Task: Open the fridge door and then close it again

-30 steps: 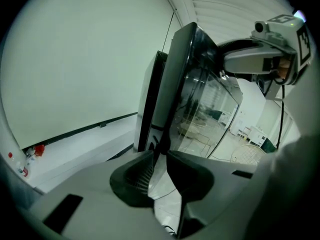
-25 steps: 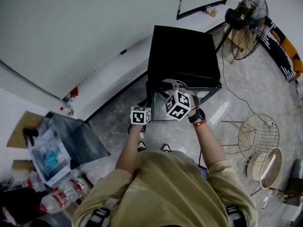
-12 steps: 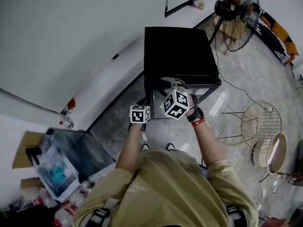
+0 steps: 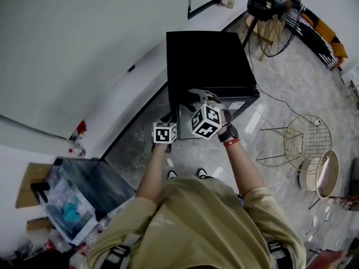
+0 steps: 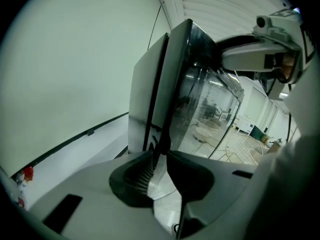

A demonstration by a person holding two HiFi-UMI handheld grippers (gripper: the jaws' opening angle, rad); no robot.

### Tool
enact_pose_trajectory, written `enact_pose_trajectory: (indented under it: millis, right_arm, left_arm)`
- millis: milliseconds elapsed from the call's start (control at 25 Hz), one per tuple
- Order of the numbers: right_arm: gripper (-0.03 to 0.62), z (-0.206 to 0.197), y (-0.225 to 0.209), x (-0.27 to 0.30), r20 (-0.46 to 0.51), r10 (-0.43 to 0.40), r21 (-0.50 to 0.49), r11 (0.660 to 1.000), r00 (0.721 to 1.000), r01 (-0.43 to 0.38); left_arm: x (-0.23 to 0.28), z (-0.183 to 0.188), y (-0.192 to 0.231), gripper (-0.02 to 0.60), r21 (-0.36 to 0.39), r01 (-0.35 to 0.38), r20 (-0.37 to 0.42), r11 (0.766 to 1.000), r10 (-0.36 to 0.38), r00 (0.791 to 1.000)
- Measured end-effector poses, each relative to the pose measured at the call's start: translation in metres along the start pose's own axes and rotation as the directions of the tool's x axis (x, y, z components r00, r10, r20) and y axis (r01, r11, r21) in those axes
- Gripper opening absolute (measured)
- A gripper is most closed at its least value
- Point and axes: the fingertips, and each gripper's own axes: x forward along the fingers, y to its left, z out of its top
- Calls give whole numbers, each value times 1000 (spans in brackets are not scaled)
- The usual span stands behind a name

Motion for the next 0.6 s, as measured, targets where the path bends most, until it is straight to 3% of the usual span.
enact_pose_trajectory:
  millis: [200, 400, 600]
  right_arm:
    - [201, 1, 1, -9, 57, 3, 115, 993, 998, -9]
    - [199, 6, -20, -35, 112, -70, 282, 959, 991, 36]
    - [187, 10, -57, -74, 171, -203, 486, 869, 964, 97]
  left_arm:
    - [-15, 5, -4, 91, 71, -19, -40, 997, 21, 999]
    - [-63, 47, -1, 91, 60, -48, 85, 997, 43, 995]
    - [-117, 105, -3, 91, 73, -92, 235, 993, 73, 969]
